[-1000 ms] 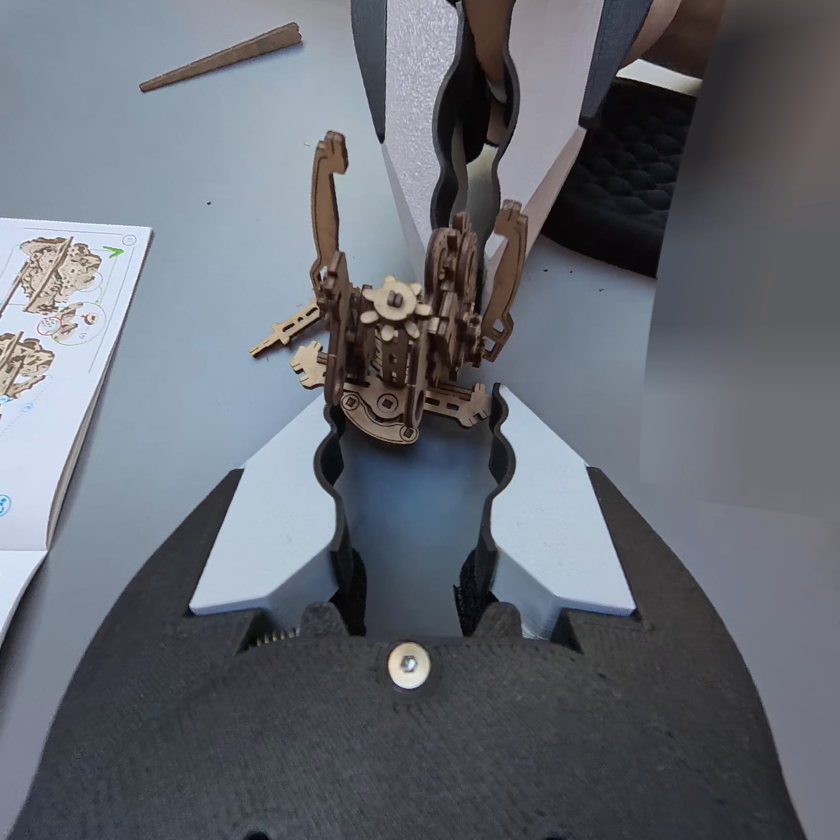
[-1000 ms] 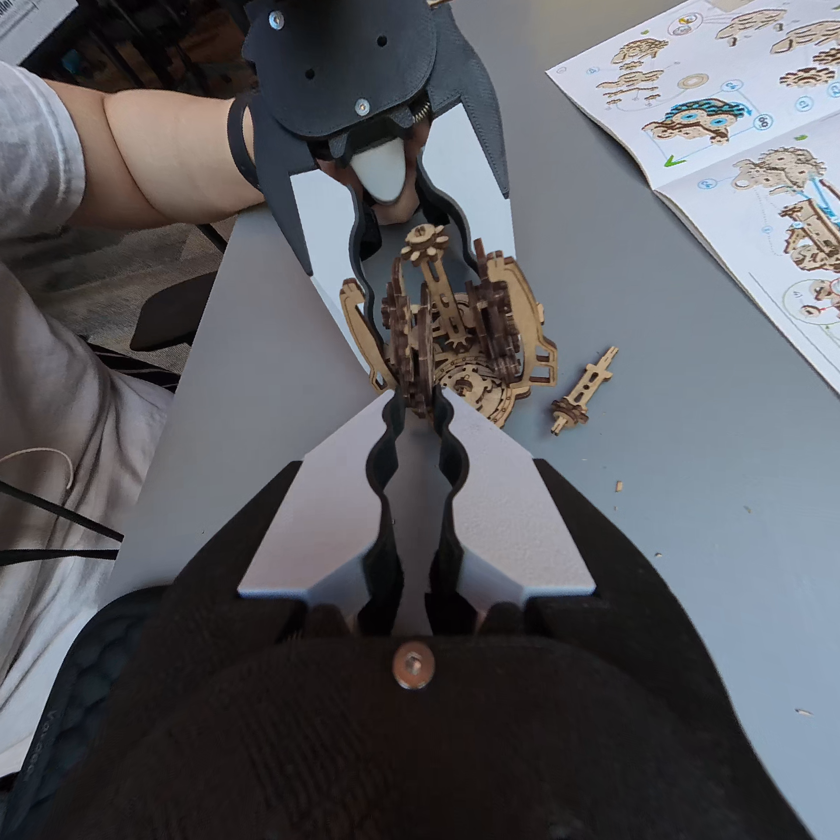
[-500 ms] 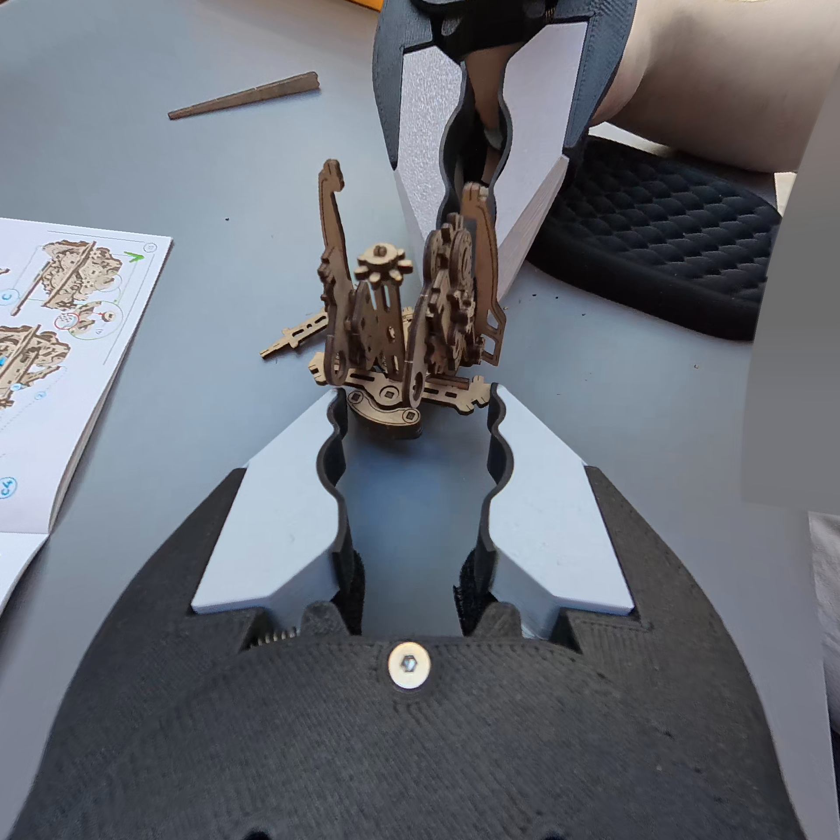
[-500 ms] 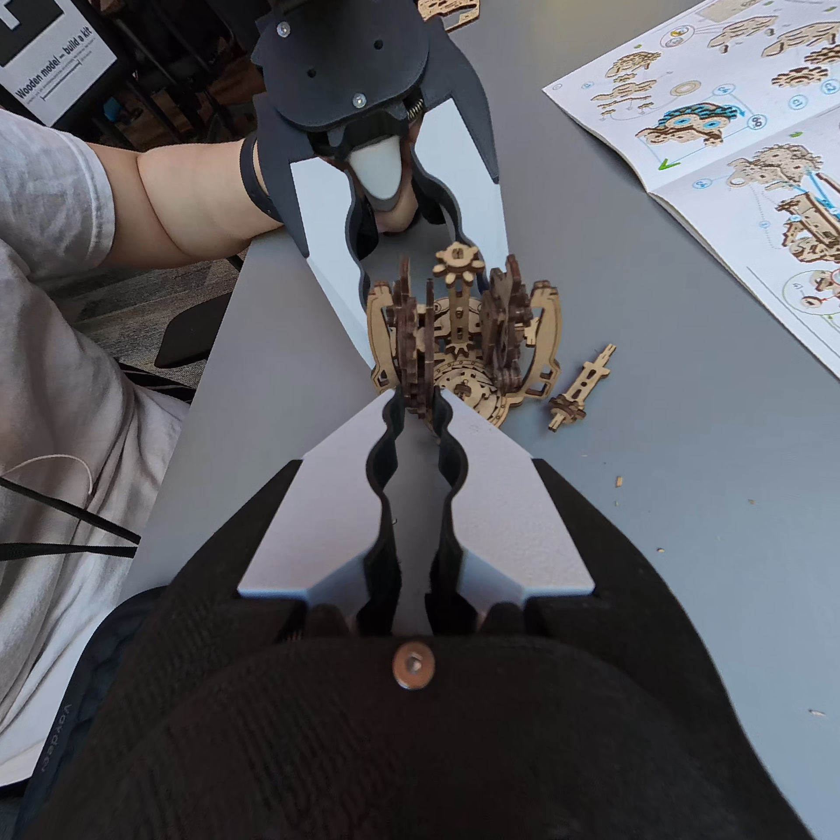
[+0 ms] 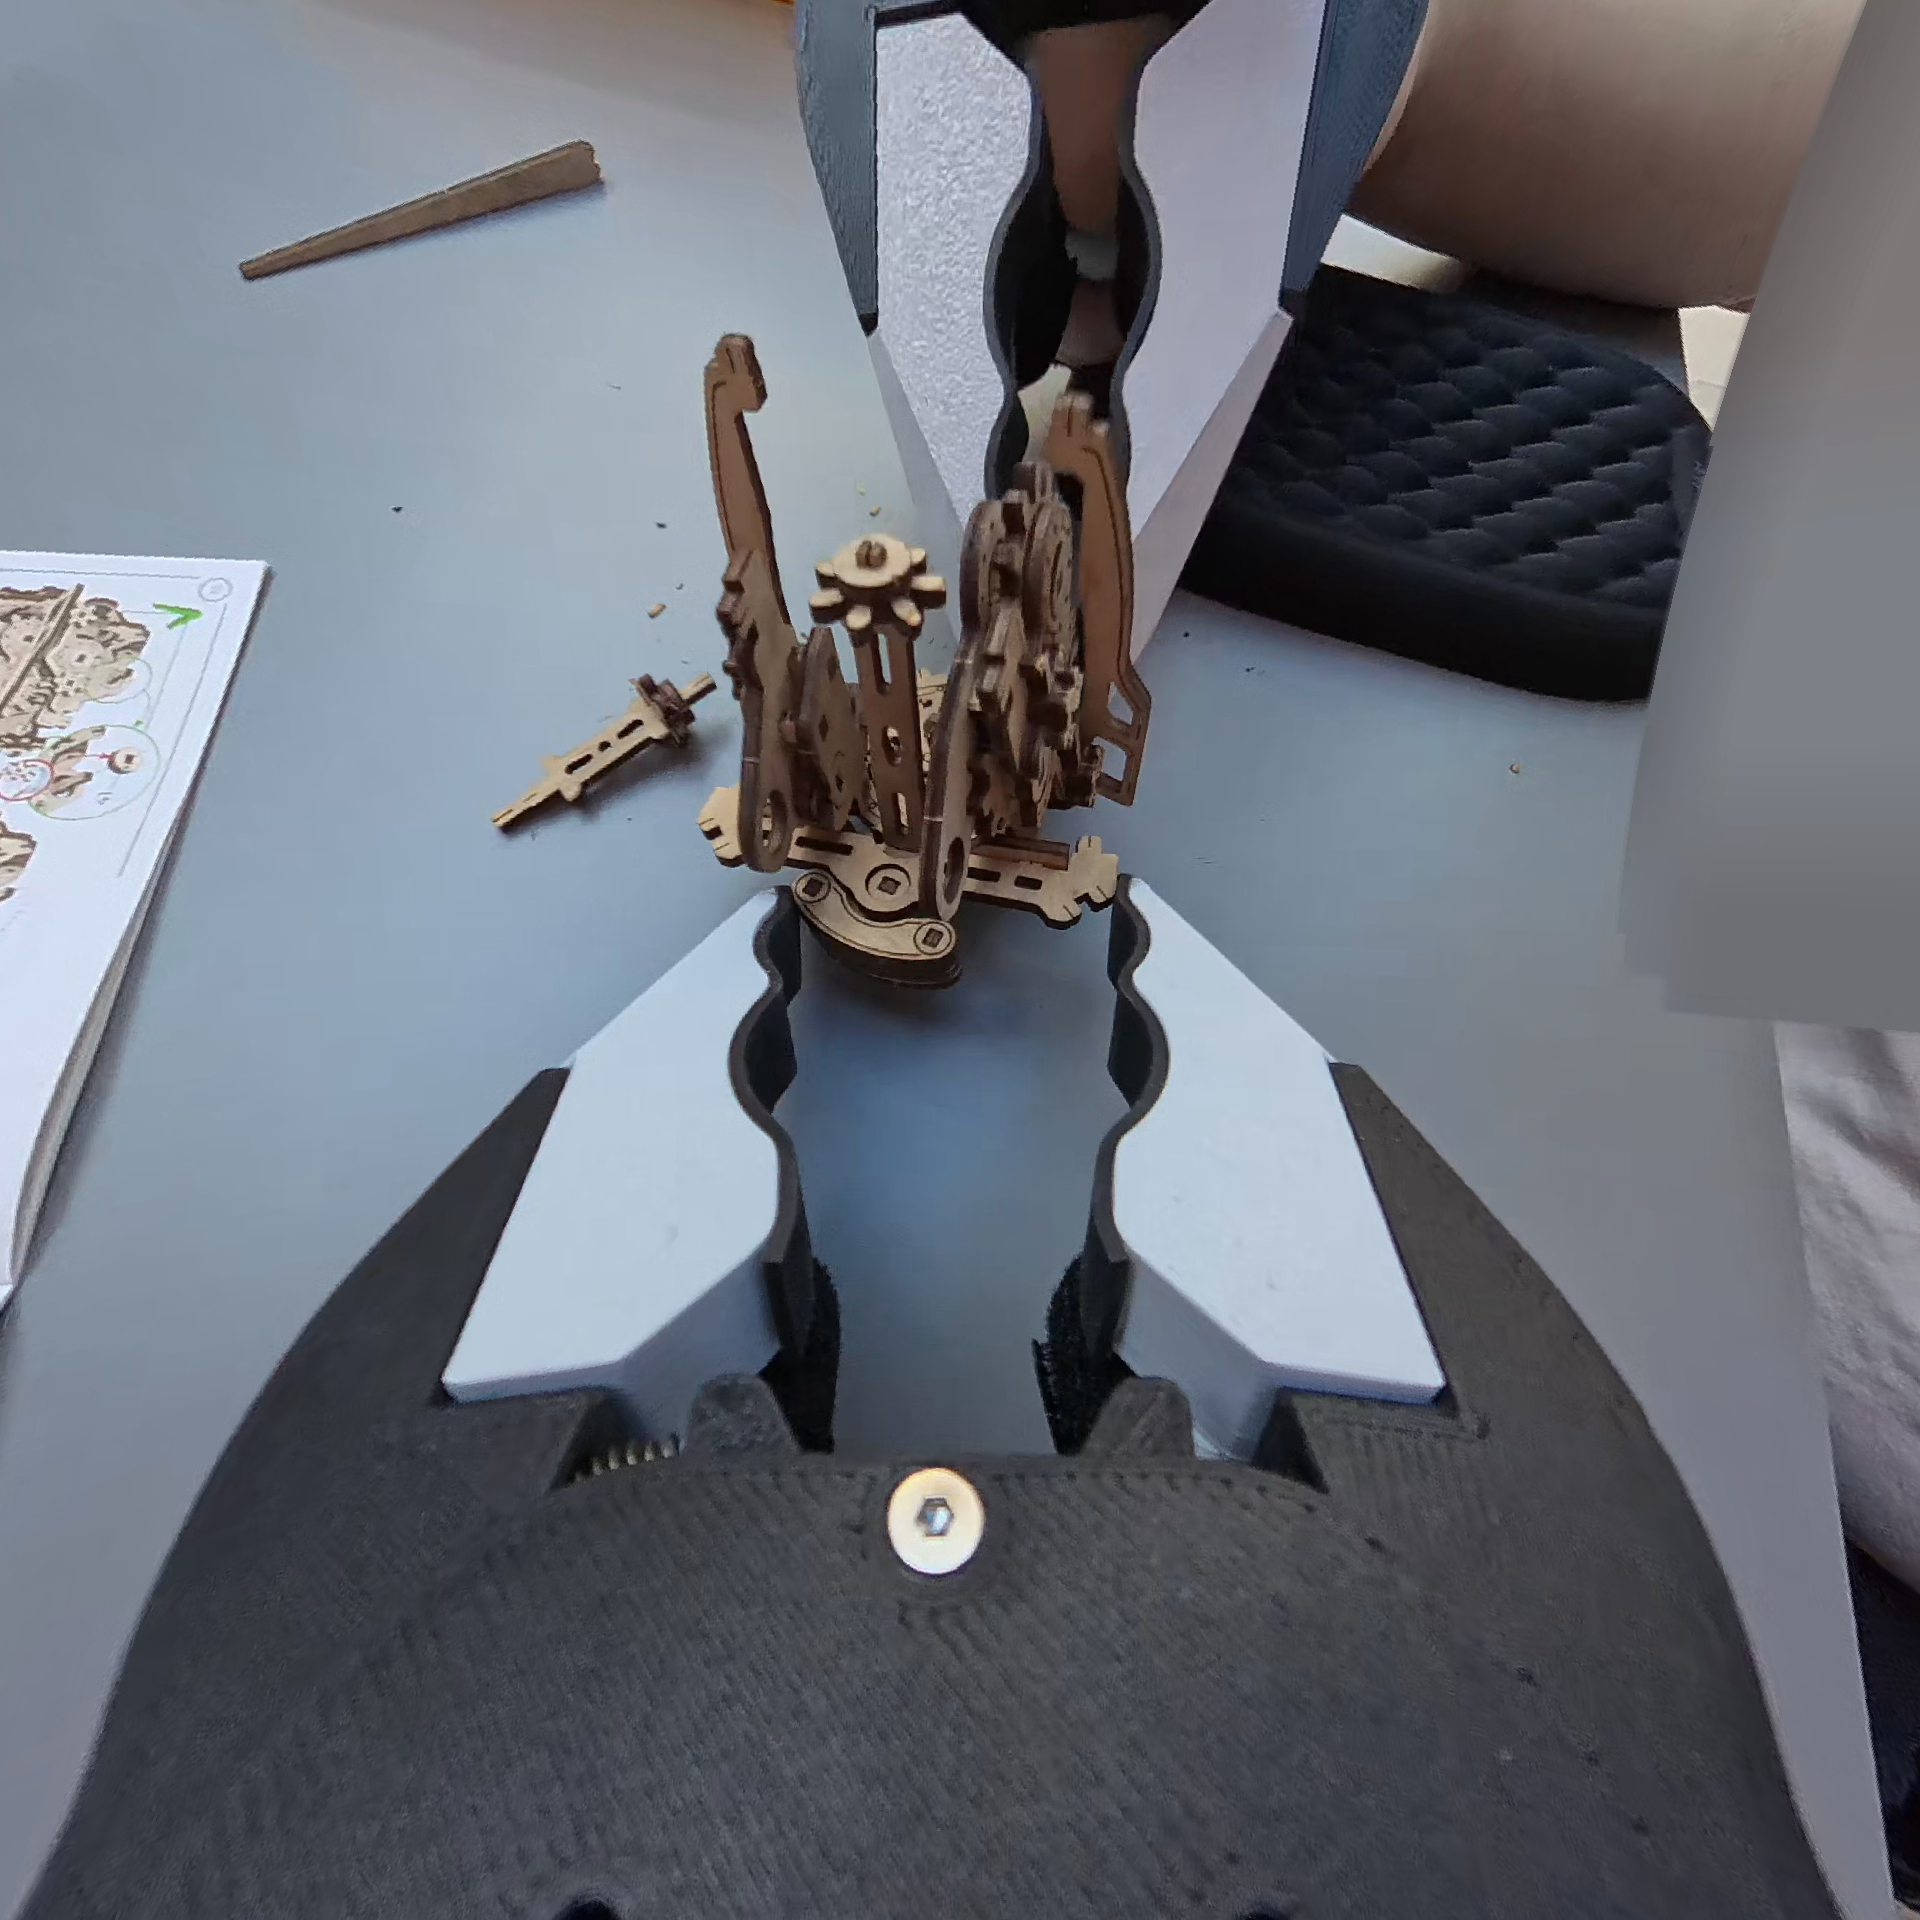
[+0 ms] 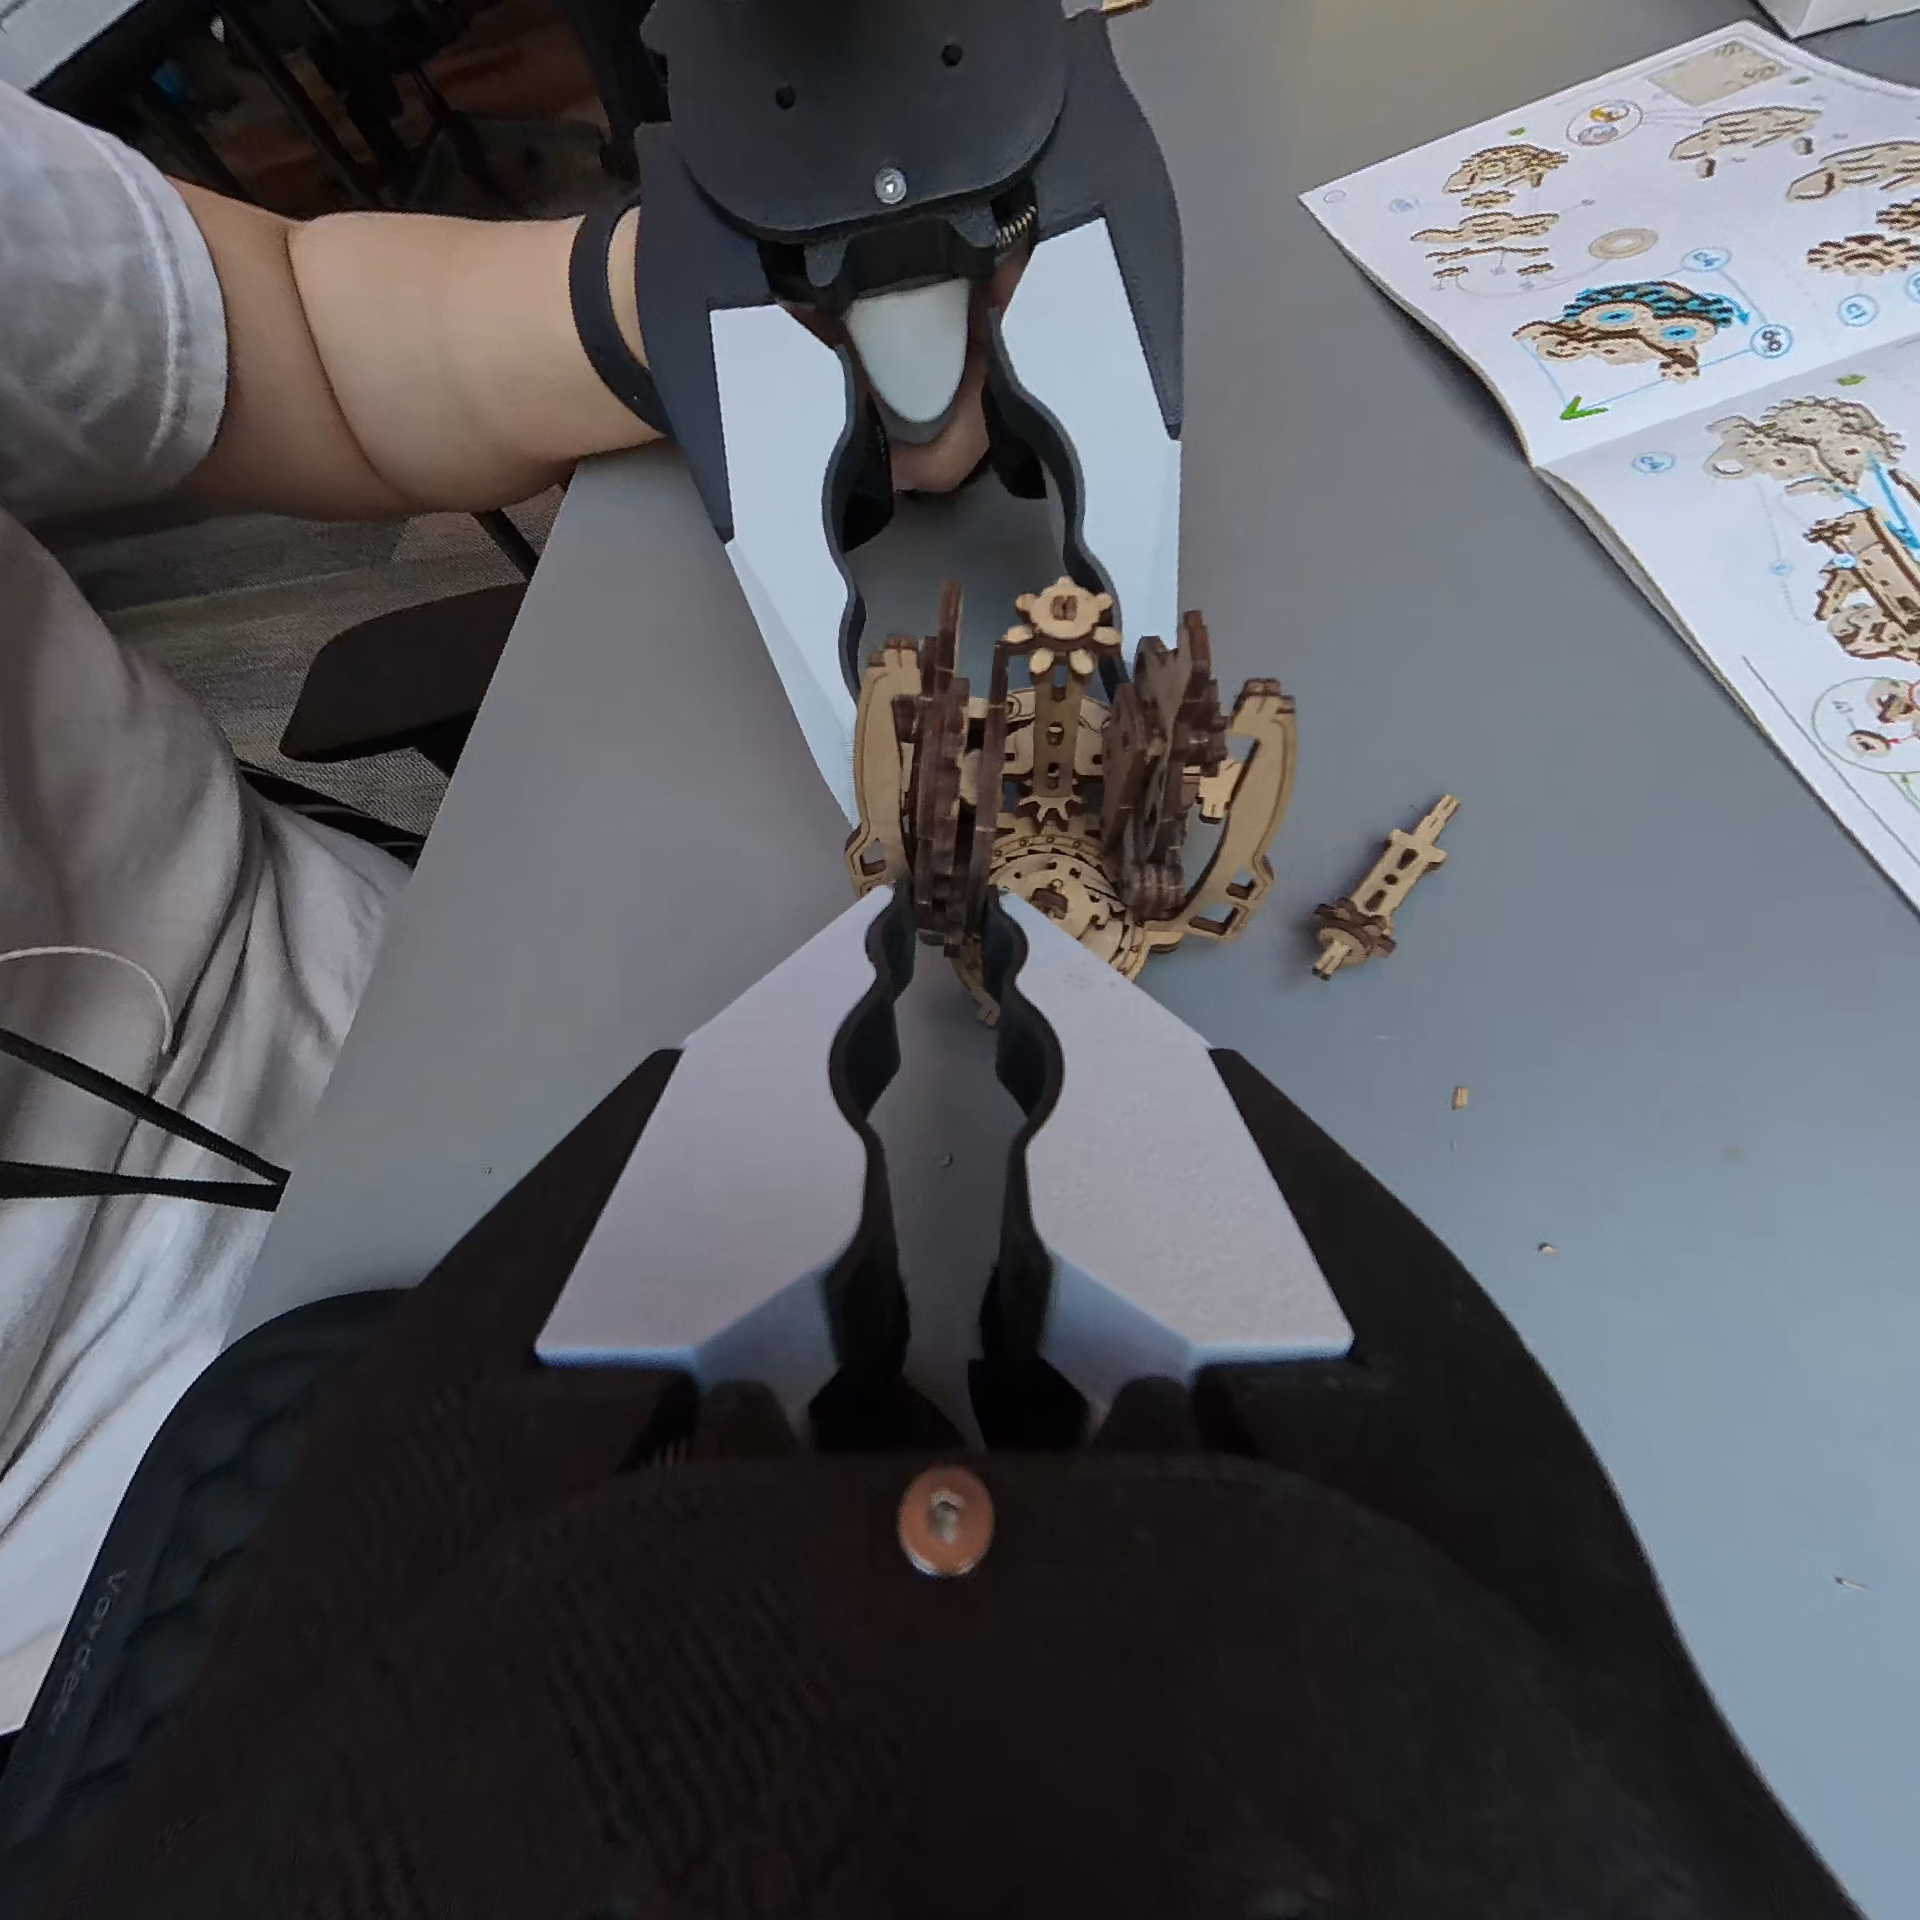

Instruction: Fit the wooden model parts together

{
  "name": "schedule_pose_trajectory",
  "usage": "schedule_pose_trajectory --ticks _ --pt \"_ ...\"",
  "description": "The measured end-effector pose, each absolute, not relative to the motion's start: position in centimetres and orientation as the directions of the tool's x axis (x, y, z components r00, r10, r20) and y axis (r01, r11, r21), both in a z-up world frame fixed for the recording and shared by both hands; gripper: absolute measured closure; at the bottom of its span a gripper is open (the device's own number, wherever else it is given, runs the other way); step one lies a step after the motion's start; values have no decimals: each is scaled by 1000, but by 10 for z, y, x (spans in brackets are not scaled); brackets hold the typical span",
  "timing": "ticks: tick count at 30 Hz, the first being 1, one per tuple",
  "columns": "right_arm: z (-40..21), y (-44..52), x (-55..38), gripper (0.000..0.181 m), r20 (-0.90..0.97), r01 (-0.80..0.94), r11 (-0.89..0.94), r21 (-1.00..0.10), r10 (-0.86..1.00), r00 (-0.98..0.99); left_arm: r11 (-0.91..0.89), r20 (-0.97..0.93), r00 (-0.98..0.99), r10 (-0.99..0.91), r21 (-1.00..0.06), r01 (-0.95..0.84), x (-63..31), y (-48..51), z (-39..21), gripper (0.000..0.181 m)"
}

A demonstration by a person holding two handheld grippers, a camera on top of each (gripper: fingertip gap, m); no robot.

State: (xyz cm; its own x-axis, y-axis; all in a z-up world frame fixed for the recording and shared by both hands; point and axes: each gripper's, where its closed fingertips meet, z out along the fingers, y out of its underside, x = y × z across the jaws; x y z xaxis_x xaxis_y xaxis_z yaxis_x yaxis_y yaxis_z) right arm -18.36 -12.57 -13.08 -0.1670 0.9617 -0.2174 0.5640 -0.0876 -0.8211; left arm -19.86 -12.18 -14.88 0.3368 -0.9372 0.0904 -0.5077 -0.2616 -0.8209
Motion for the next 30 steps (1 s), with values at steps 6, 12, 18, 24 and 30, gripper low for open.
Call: schedule_pose_trajectory --ticks 6,12,18,24,30 --pt "-129 -137 -182 170 -206 571 -67 -818 962 -182 -278 136 299 -944 -817 -506 -196 -133 -149 122" --pt "-131 -139 -180 170 -210 581 -68 -811 961 -181 -285 154 289 -945 -821 -494 -196 -135 -147 123" --pt "-133 -139 -177 170 -204 589 -57 -806 961 -186 -305 191 277 -941 -832 -462 -196 -136 -142 125" --pt "-133 -139 -173 170 -204 593 -54 -803 961 -188 -332 225 289 -931 -850 -409 -203 -132 -134 126" --pt "-133 -140 -171 170 -208 593 -55 -803 959 -193 -351 234 336 -912 -869 -349 -220 -120 -124 127"
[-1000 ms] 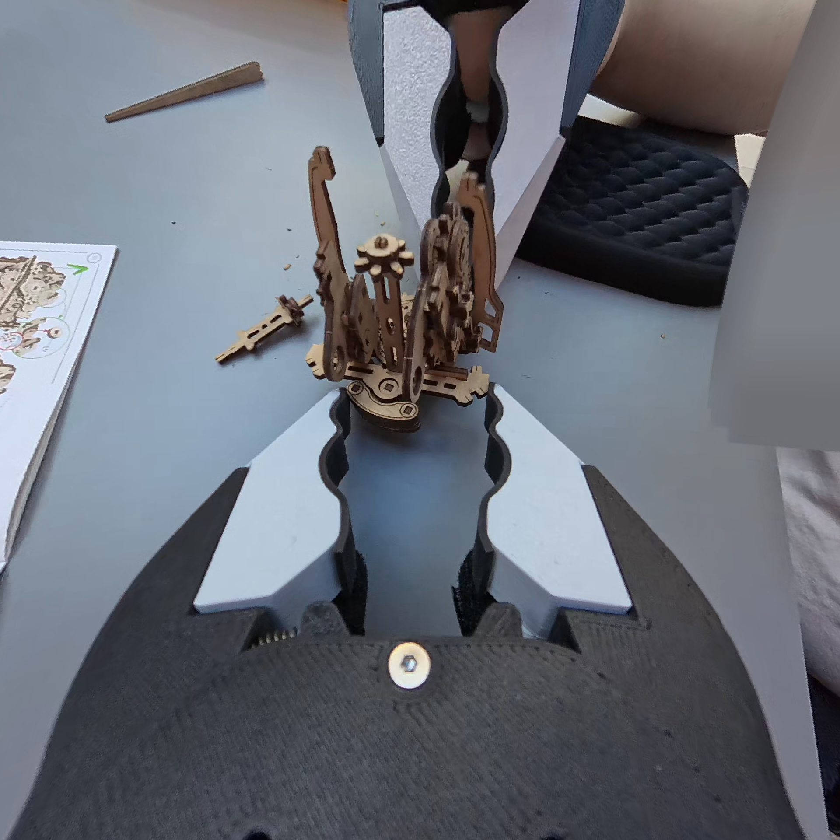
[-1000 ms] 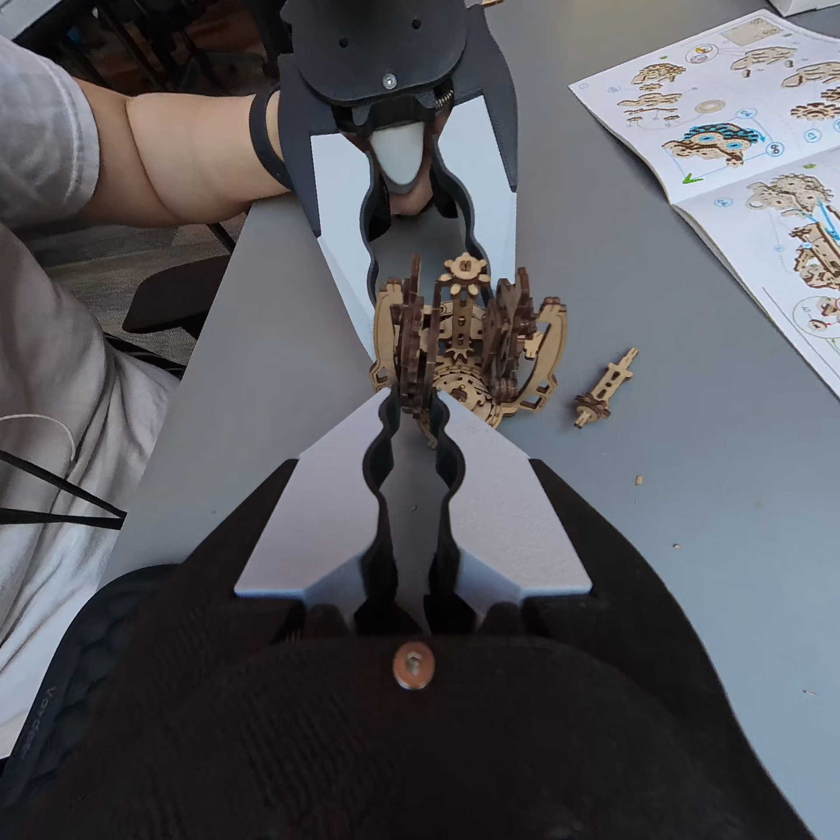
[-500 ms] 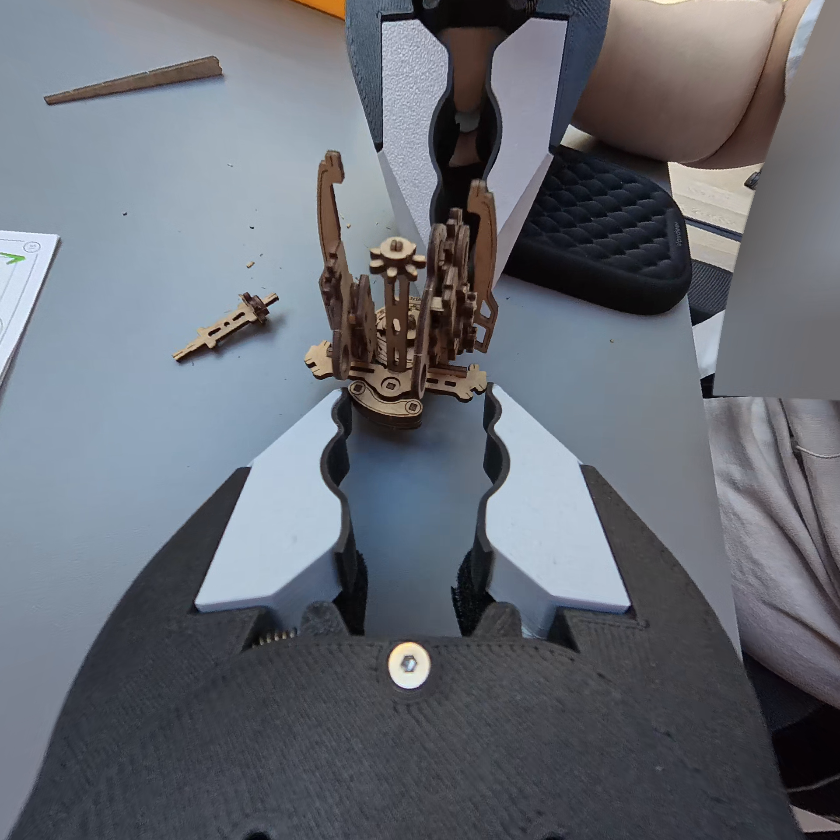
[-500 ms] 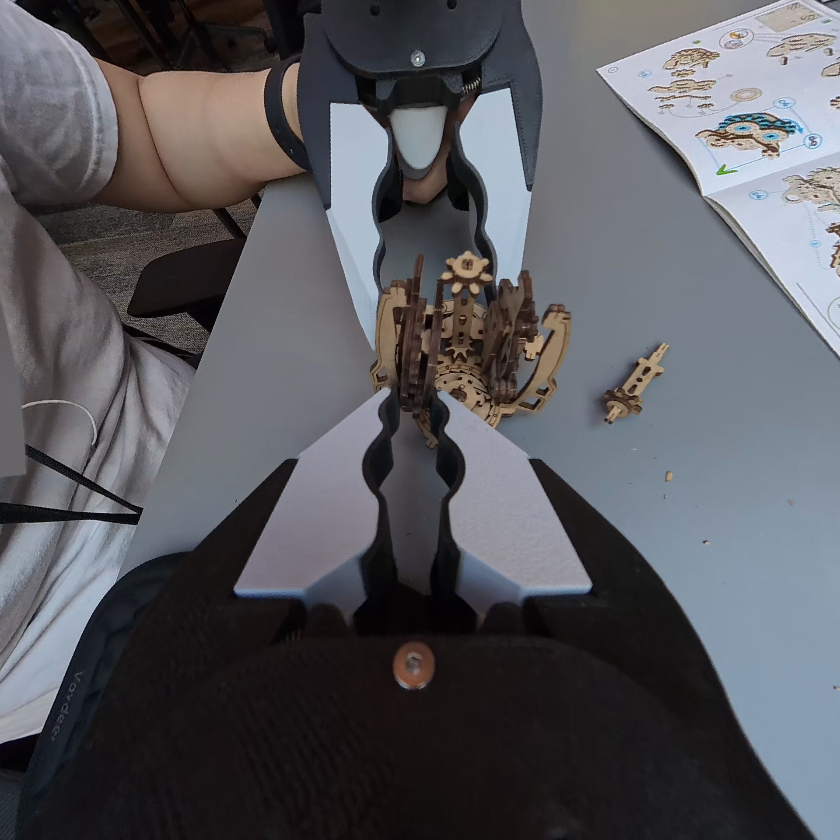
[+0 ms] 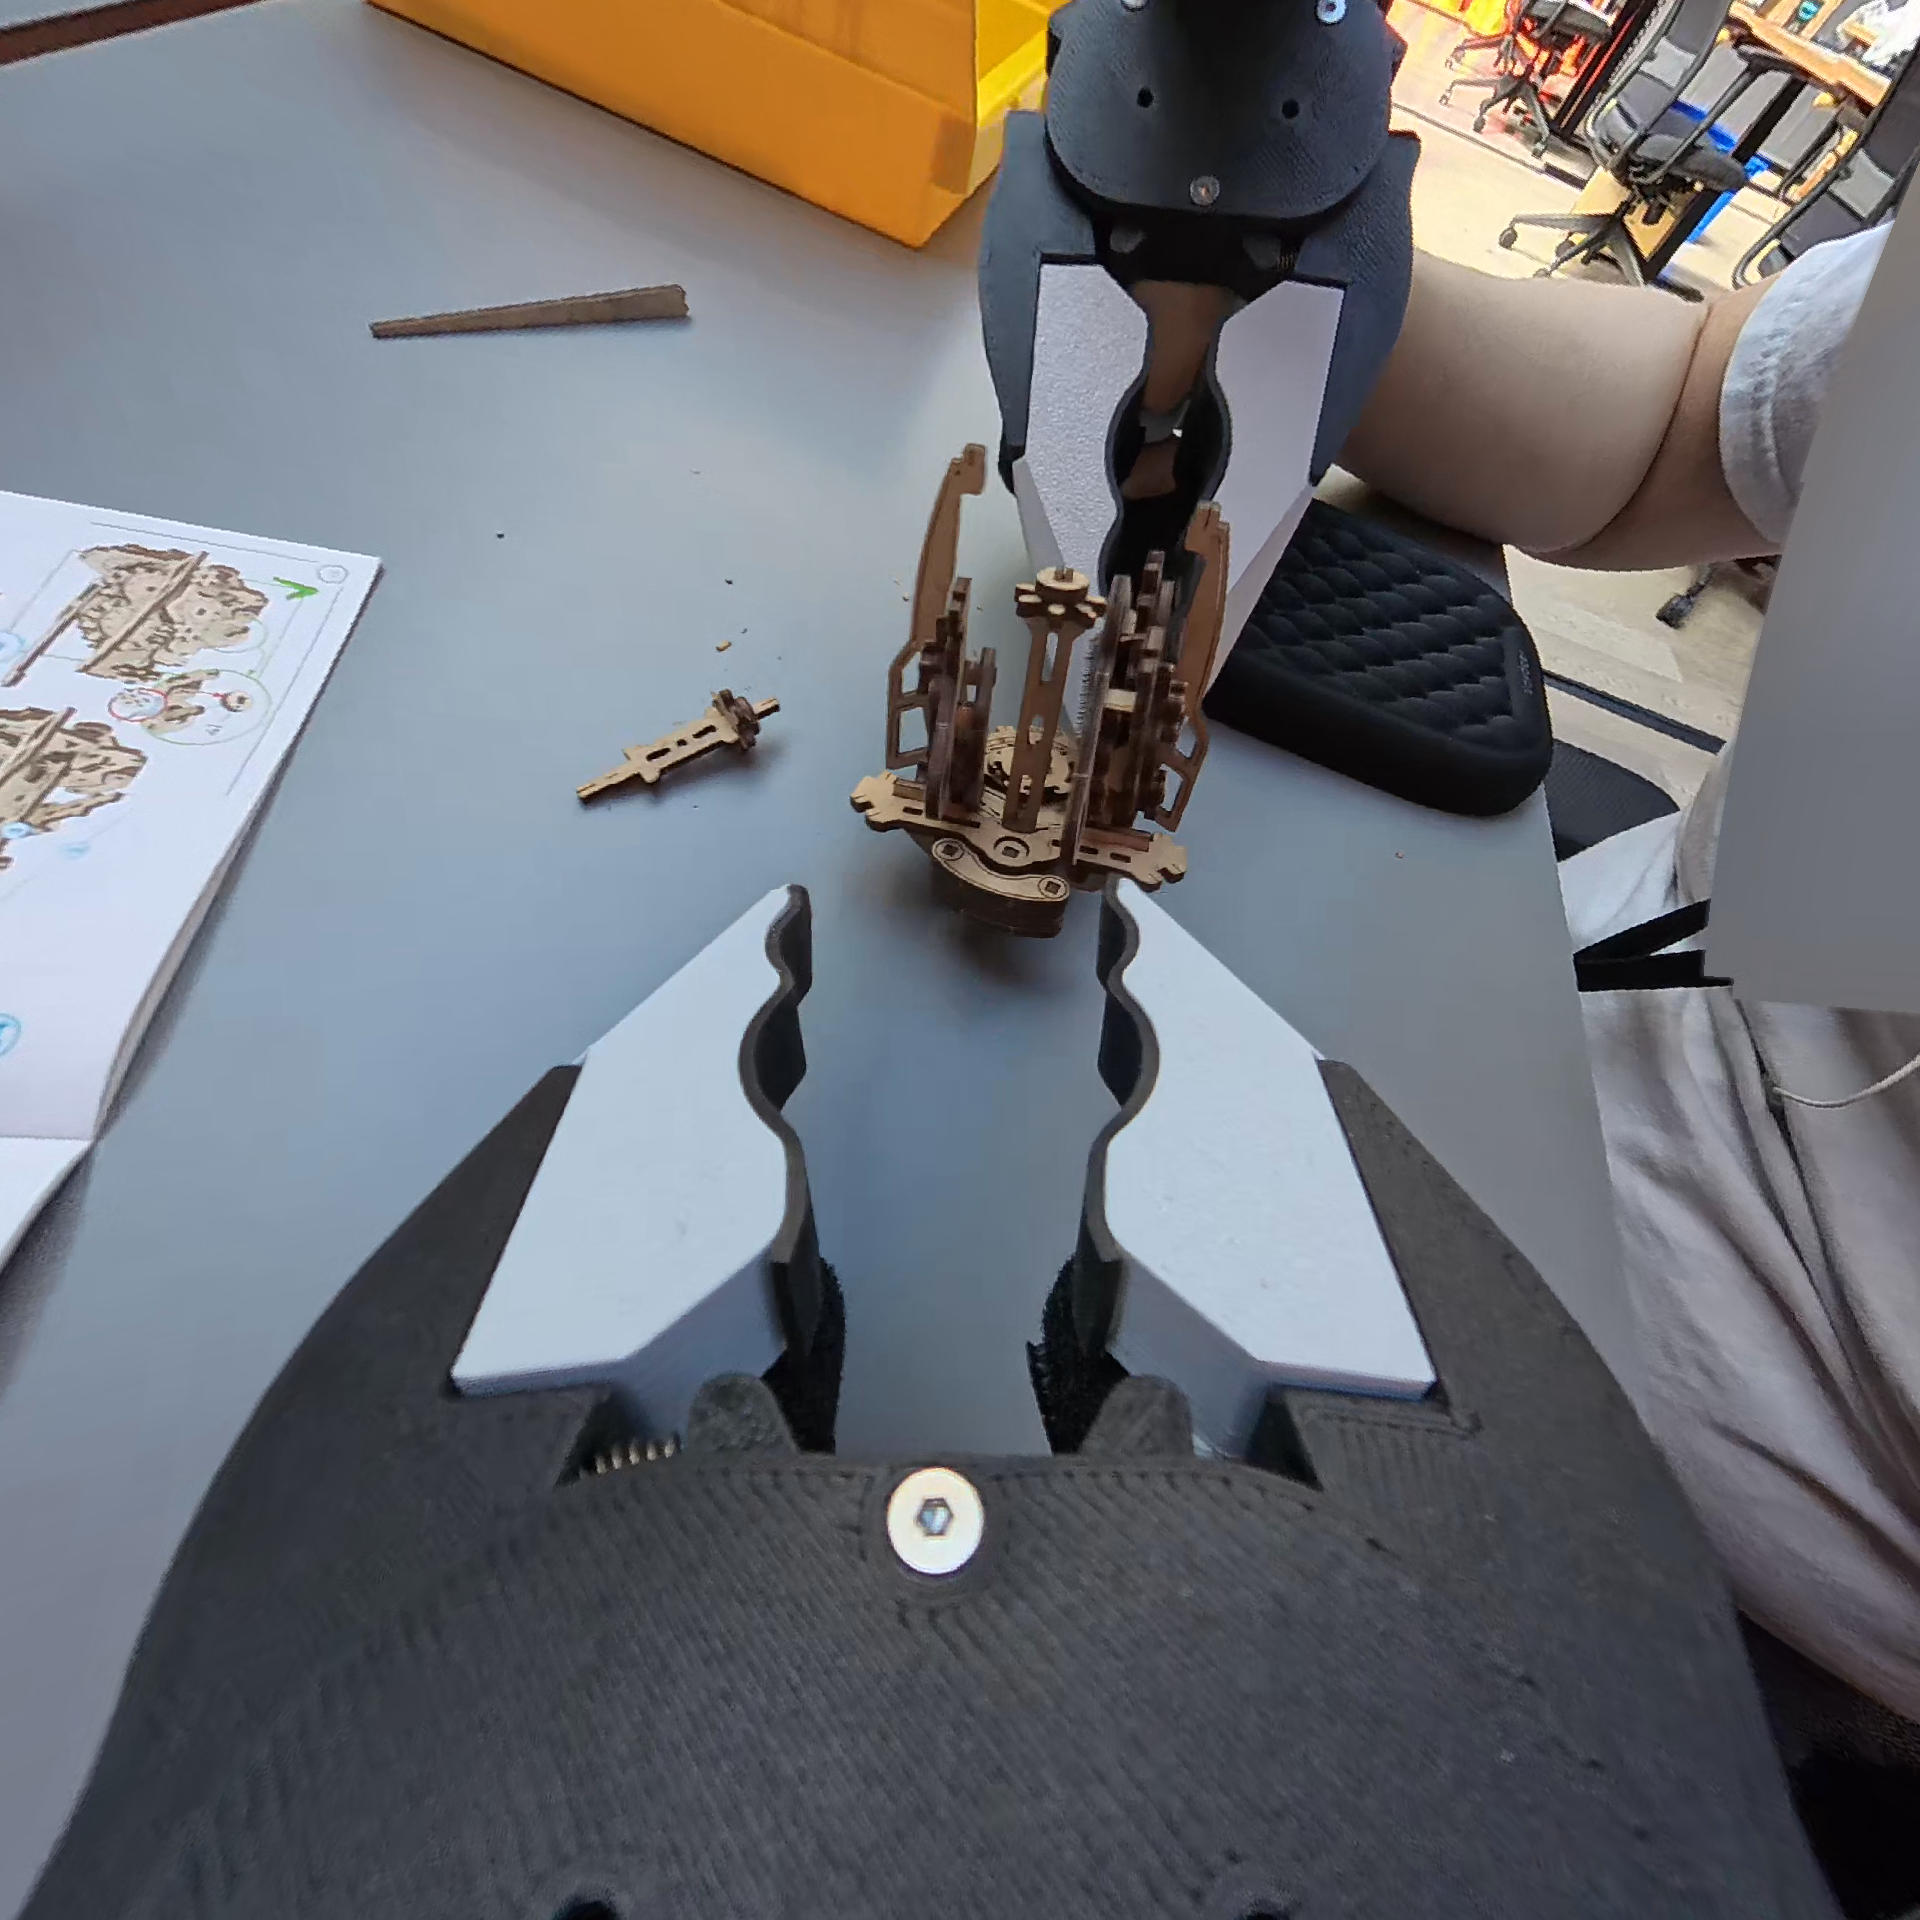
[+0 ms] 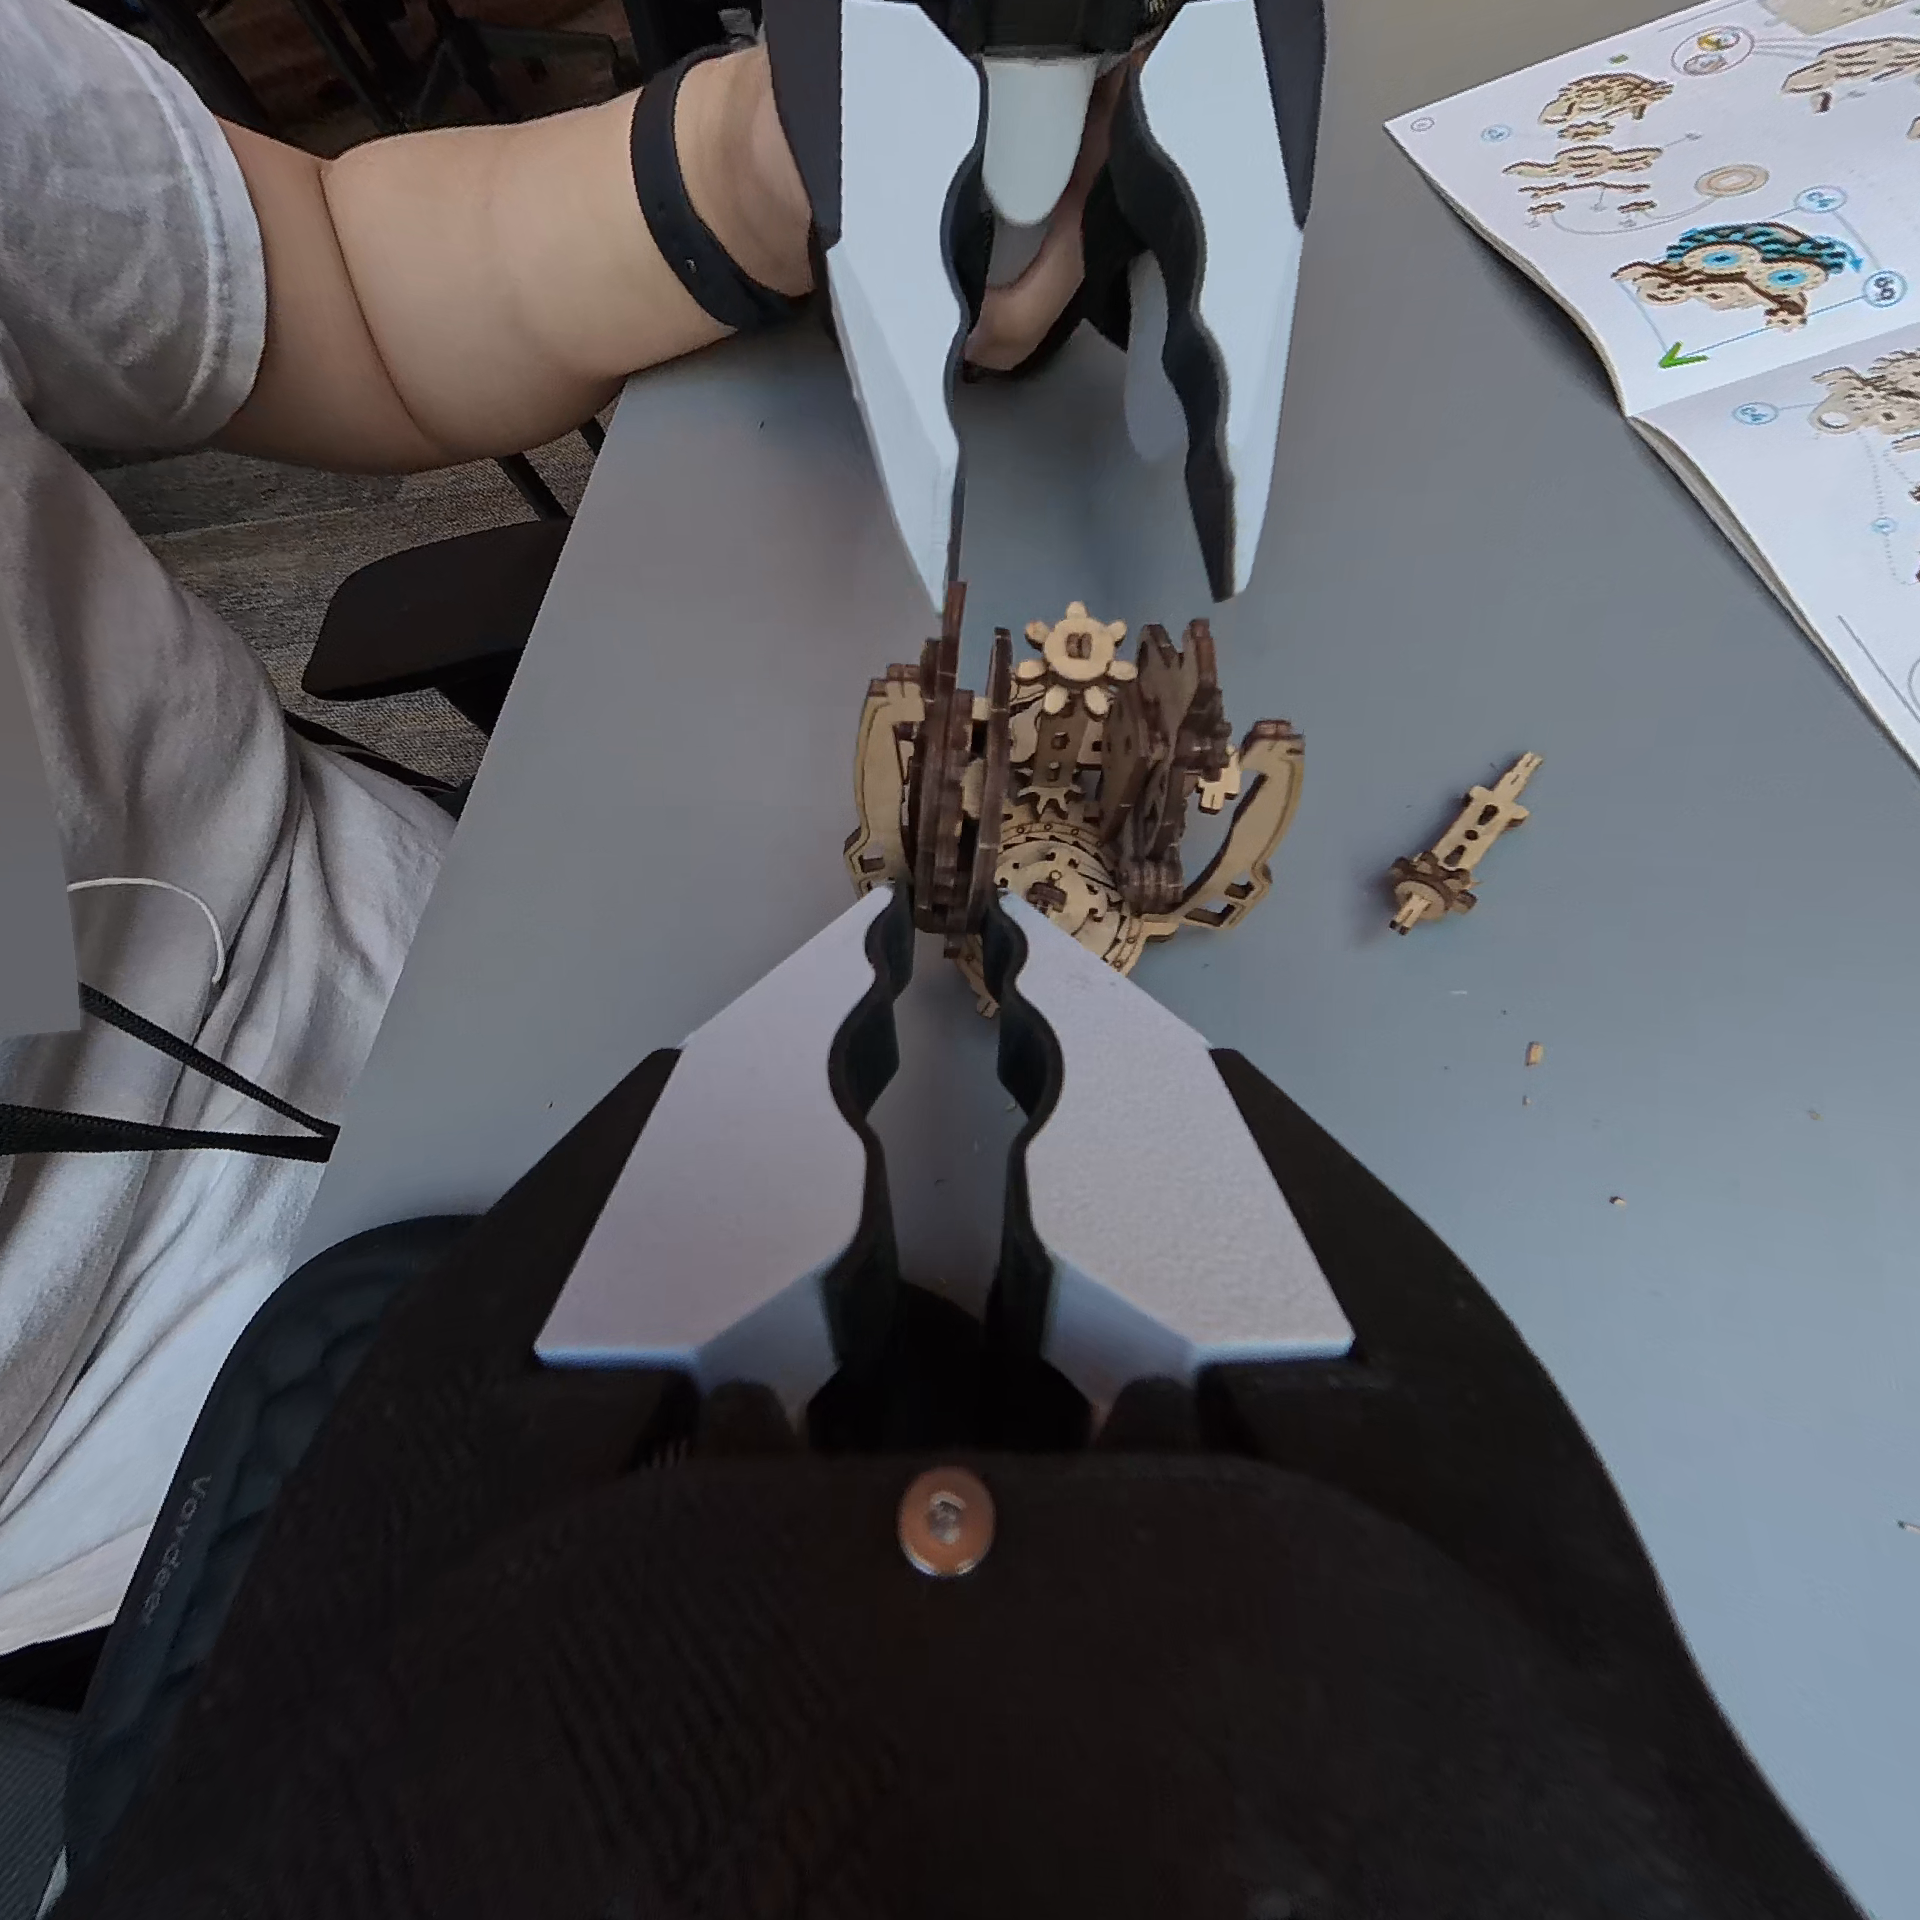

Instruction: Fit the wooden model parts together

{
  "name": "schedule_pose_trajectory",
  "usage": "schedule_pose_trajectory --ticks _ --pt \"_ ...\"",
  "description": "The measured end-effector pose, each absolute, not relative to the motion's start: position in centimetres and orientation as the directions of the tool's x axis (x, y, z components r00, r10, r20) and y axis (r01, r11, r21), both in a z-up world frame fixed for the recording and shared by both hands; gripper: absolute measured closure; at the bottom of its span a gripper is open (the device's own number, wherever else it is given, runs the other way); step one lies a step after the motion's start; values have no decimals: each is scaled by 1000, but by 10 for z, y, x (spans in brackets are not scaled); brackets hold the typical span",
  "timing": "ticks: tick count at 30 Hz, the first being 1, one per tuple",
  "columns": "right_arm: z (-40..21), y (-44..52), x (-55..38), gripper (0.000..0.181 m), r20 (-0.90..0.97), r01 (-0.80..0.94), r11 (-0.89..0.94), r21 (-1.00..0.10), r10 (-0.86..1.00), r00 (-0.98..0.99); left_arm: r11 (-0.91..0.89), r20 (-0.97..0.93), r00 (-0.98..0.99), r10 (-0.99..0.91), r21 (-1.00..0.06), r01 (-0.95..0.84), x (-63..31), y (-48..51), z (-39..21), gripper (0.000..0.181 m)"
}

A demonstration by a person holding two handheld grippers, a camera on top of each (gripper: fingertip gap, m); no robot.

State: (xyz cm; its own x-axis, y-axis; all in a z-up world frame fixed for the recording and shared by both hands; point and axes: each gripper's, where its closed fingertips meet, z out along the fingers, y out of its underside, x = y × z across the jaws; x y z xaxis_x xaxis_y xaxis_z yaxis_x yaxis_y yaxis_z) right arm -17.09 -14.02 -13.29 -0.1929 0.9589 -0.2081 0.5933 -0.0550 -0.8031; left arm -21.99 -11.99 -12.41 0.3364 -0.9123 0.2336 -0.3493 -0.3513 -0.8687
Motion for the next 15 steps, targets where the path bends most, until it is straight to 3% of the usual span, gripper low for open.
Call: schedule_pose_trajectory --ticks 5,15 --pt "-128 -141 -170 167 -219 572 -67 -818 955 -201 -338 181 423 -888 -880 -334 -237 -104 -121 130" --pt "-124 -143 -155 158 -252 599 -58 -798 936 -244 -182 -81 429 -900 -823 -537 -230 -67 -123 136"
